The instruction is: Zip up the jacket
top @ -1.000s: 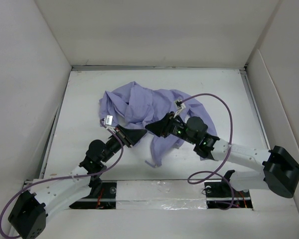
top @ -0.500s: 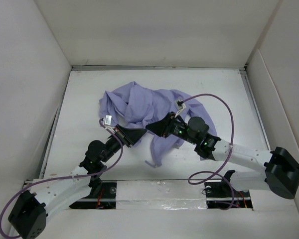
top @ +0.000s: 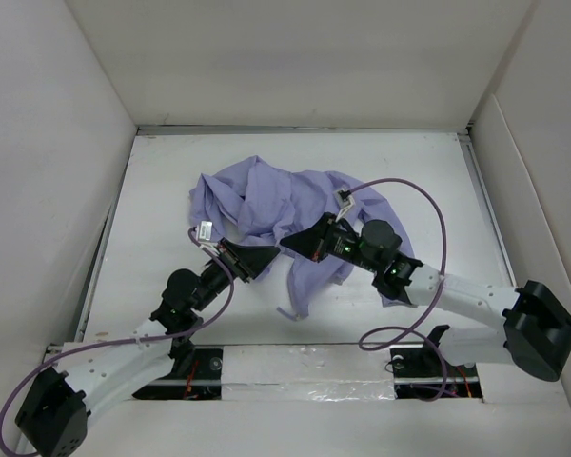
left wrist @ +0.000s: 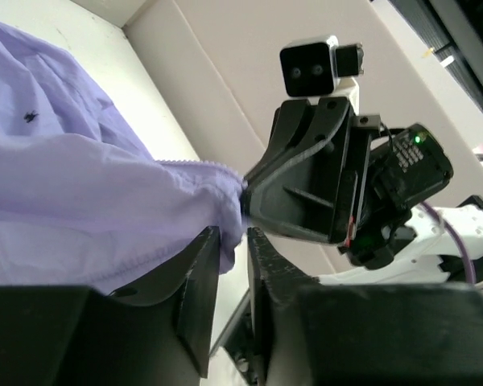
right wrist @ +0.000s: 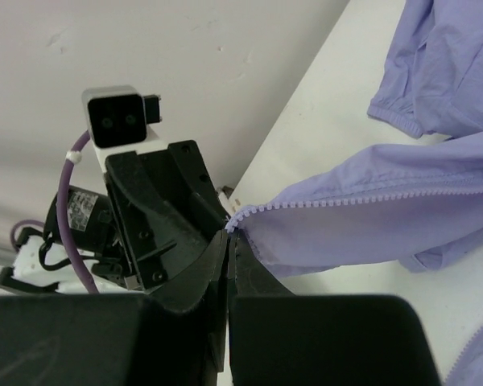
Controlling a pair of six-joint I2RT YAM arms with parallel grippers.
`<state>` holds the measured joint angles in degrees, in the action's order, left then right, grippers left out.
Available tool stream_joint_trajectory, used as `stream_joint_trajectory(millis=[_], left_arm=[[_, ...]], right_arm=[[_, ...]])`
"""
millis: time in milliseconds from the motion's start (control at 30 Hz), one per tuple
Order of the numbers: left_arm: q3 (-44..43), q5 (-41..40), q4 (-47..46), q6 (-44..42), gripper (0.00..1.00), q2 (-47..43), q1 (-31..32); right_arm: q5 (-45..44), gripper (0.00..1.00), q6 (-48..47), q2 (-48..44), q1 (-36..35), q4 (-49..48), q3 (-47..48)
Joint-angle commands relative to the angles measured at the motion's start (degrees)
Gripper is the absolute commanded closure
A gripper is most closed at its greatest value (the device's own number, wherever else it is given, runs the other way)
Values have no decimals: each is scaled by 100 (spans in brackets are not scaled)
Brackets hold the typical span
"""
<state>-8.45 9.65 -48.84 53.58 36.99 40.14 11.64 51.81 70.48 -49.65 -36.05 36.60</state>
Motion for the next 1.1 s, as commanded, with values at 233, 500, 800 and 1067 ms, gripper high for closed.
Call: stream_joint_trajectory(millis=[233, 500, 800, 1067], left_arm=[[-263, -253, 727, -674, 67, -816, 20], [-333, -42, 314, -893, 56, -650, 20], [-236, 28, -222, -1078, 57, -772, 20], [-263, 125, -451, -1069, 57, -535, 20]], right_arm=[[1691, 100, 804, -113, 711, -183, 400], [2483, 100, 1410, 220, 816, -631, 620], [2843, 100, 1621, 344, 983, -560, 603], [3239, 100, 2025, 695, 1036, -1209, 550]])
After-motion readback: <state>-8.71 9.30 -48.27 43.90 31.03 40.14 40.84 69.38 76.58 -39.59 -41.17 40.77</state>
